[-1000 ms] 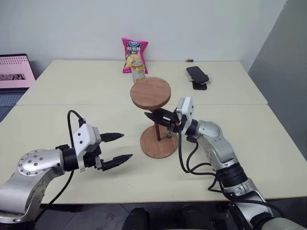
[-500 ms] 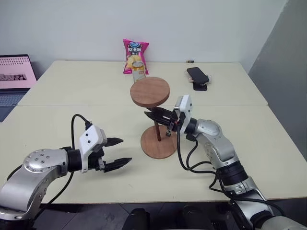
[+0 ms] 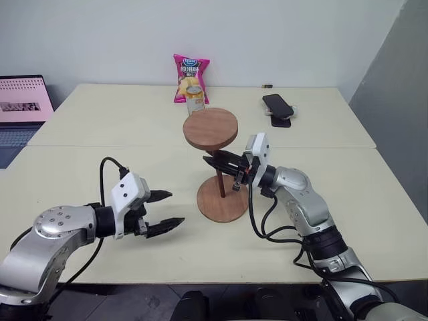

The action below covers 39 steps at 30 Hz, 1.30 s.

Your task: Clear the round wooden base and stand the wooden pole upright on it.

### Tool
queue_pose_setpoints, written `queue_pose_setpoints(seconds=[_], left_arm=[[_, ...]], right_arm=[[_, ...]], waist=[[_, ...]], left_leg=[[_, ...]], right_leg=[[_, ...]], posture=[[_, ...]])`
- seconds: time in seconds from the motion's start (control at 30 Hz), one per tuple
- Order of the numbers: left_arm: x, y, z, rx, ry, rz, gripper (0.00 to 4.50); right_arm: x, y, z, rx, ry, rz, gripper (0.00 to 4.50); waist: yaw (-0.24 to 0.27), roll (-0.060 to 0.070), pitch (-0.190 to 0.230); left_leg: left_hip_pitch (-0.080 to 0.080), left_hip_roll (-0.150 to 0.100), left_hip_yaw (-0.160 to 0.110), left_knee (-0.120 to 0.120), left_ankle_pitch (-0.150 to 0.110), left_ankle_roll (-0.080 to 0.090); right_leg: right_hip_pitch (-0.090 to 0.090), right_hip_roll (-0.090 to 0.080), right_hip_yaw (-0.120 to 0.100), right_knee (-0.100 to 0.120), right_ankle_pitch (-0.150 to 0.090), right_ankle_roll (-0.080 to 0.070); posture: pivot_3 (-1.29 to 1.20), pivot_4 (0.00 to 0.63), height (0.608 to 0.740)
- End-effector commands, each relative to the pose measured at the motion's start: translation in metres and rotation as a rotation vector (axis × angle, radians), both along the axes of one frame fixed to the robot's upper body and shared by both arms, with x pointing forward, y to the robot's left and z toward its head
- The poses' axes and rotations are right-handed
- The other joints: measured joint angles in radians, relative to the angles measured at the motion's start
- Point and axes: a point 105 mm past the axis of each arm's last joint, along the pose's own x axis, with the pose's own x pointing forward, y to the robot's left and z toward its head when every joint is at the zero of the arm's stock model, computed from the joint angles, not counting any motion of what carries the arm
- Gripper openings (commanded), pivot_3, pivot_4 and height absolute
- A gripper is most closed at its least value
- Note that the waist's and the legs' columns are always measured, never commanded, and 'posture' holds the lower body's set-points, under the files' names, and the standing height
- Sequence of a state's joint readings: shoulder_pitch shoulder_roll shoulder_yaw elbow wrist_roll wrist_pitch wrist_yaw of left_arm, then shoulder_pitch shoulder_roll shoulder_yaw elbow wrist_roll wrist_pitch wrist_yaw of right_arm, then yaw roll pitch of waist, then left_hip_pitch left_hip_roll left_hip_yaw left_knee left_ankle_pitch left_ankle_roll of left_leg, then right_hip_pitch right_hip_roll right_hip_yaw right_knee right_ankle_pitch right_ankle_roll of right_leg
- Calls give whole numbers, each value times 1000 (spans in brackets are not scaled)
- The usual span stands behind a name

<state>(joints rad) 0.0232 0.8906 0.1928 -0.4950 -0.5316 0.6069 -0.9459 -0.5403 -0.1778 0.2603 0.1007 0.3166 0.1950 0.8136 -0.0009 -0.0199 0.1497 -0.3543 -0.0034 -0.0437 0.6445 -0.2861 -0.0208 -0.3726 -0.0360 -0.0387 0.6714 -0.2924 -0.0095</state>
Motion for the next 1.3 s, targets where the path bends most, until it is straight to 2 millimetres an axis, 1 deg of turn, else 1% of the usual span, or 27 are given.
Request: queue_pose_setpoints(seconds=[0.03,0.07,0.1,0.17,0.23,0.33,0.37,0.4,0.43,0.57,0.63,0.73,0.83,0.9,0.93,1.07,1.1,1.2,1.3], left_arm=[[0,-8,9,14,-38,-28,3968],[1,-9,10,14,-40,-30,3968],[1,-9,11,15,-42,-31,3968],[1,-10,12,15,-47,-34,3968],[2,-11,13,13,-54,-37,3968],[2,-10,15,10,-68,-35,3968],[3,-10,15,9,-77,-36,3968],[3,-9,16,7,-82,-33,3968],[4,-8,17,9,-95,-34,3968],[4,-6,19,5,-110,-29,3968],[5,-3,18,35,-109,-16,3968],[5,5,14,106,-110,11,3968],[5,13,11,139,-101,33,3968],[5,23,11,174,-107,53,3968],[5,26,11,182,-110,60,3968],[3,39,15,187,-120,93,3968],[3,44,15,192,-122,103,3968],[5,50,19,185,-128,116,3968],[7,50,22,166,-135,108,3968]], right_arm=[[-2,-4,-27,-45,121,-15,1575],[-3,-4,-26,-44,120,-10,1702],[-4,-4,-25,-42,119,-10,1950],[-6,-4,-23,-41,111,0,2513],[-9,-4,-21,-40,101,8,3085],[-11,-6,-18,-48,78,14,3712],[-11,-6,-18,-52,70,15,3993],[-11,-7,-16,-56,58,15,4177],[-11,-9,-14,-62,48,18,4478],[-11,-18,-9,-106,4,15,4478],[-11,-25,-10,-144,-17,8,4478],[-12,-42,-13,-227,-41,5,4478],[-13,-56,-11,-273,-67,-2,4478],[-15,-78,-3,-323,-91,-7,4478],[-17,-85,0,-343,-102,-5,4478],[-36,-120,11,-434,-114,43,4478],[-41,-126,14,-451,-109,55,4478],[-52,-136,19,-492,-96,81,4478],[-58,-140,22,-509,-96,89,4478]], waist=[[2,-4,7],[1,-3,13],[-1,0,16],[-5,0,16],[-9,1,16],[-9,1,17],[-9,1,17],[-9,1,17],[-8,1,18],[-6,0,20],[-5,0,20],[-5,0,21],[-4,0,22],[-3,0,25],[-3,0,28],[-1,-1,31],[0,-1,31],[-1,-2,33],[-2,-2,33]], left_leg=[[-2,0,0,0,0,0],[-9,0,0,2,0,0],[-14,0,1,3,1,0],[-23,-1,2,3,1,-1],[-23,1,2,2,1,-1],[-24,1,1,1,1,-2],[-25,1,1,1,1,-2],[-25,1,1,1,1,-2],[-25,0,1,1,1,-2],[-24,0,1,2,1,-1],[-24,0,1,2,1,-1],[-24,-1,1,2,1,-1],[-24,-1,1,2,1,-1],[-24,-1,1,2,1,-1],[-24,-1,1,2,1,-1],[-25,-1,0,2,1,-1],[-25,-1,0,2,1,-1],[-25,-1,-1,2,1,-1],[-24,0,0,2,1,-1]], right_leg=[[0,0,0,0,0,0],[-3,0,0,1,1,0],[-8,0,1,1,2,1],[-18,0,2,5,3,2],[-19,1,1,5,1,1],[-19,1,0,4,-1,1],[-19,1,0,3,-1,1],[-19,1,0,3,-1,1],[-19,1,0,3,-1,1],[-18,0,0,3,0,2],[-18,0,-1,3,0,2],[-18,0,0,3,0,2],[-18,0,-1,3,0,2],[-18,0,-1,3,0,2],[-18,0,-1,3,0,2],[-18,0,-1,3,0,2],[-17,0,-2,2,0,2],[-17,0,-2,2,0,2],[-17,0,-2,3,0,2]], posture=[[0,150,740],[0,150,740],[0,150,740],[0,150,740],[0,150,740],[0,150,740],[0,150,740],[0,150,740],[0,150,740],[0,150,740],[0,150,740],[0,150,740],[0,150,740],[0,150,740],[0,150,740],[0,150,740],[0,150,740],[0,150,740],[0,150,740]])
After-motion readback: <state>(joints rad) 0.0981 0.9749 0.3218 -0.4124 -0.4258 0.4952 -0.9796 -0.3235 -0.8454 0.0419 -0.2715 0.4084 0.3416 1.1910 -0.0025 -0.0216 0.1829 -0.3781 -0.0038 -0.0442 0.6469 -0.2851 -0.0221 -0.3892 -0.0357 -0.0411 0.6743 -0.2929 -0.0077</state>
